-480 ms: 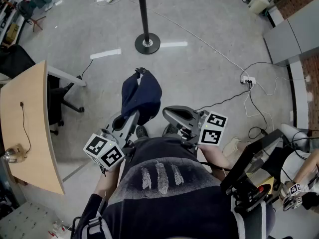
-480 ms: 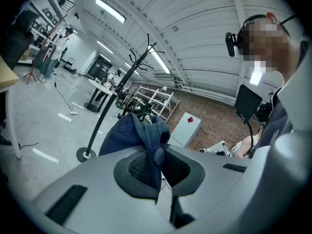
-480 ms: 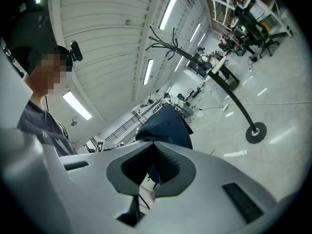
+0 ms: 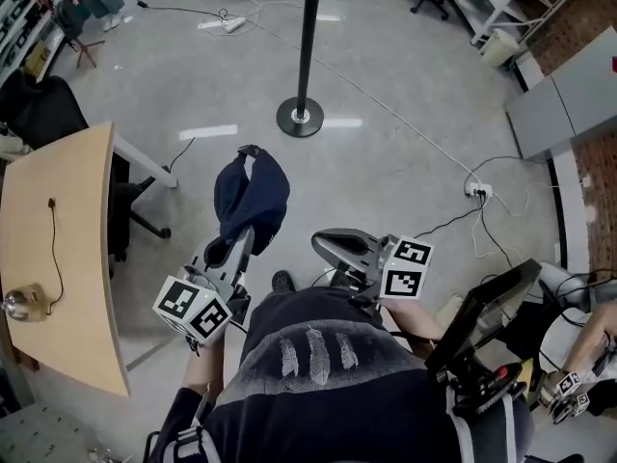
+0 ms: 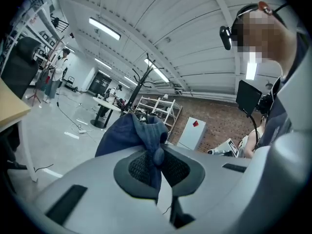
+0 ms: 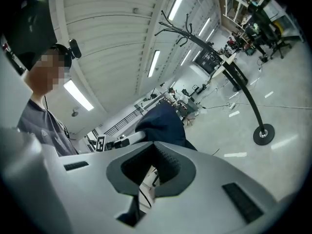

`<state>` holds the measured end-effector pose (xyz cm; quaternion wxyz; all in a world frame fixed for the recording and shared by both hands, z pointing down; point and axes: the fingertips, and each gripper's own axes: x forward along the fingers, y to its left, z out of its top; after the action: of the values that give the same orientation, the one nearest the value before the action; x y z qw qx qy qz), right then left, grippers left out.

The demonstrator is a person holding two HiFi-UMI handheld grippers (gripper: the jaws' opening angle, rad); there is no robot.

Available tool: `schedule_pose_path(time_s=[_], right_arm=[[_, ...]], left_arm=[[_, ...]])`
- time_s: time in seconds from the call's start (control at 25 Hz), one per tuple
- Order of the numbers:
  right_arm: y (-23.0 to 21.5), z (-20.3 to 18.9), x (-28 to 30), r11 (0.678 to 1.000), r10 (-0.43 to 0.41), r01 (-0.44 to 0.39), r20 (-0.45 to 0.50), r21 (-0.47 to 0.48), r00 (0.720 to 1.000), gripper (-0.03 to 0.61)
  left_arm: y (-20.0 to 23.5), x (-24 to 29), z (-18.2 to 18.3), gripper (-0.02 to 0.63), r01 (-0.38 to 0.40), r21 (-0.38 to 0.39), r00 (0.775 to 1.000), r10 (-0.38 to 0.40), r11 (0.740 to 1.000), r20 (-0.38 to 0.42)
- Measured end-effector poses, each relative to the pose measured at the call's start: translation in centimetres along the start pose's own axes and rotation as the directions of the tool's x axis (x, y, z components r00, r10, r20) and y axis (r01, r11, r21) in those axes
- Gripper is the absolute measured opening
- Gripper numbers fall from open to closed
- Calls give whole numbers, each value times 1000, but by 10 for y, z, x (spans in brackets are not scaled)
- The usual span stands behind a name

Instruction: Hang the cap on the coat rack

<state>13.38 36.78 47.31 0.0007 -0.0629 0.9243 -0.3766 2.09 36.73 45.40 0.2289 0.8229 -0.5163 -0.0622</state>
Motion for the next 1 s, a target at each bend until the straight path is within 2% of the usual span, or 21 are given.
schedule_pose_path(time_s=[0.2,0.36,0.56,0.68,0.88,1.0], right_arm=[[9,-10,25,1000,-27,28,30,-7,999,3],[10,-10,40,996,-86,87,58,-10,995,3],[15,-17,47,991,-132,132,45,-5,990,3],[13,-14,51,991,-133,133,50,4,990,3],[6,-11,61,993,-119,120,41,1,992,3],[-4,4,62,994,-109,110,41,-21,993,3]], left_arm=[[18,-15,1,20,49,-30,999,-48,998,16],[29,-20,4,20,104,-40,994,-103,994,24],[37,-27,6,20,105,47,994,-105,993,12],[36,-24,13,20,121,67,992,-123,990,24],[34,-12,22,20,151,45,987,-153,988,54],[31,7,32,20,156,65,984,-161,986,71]])
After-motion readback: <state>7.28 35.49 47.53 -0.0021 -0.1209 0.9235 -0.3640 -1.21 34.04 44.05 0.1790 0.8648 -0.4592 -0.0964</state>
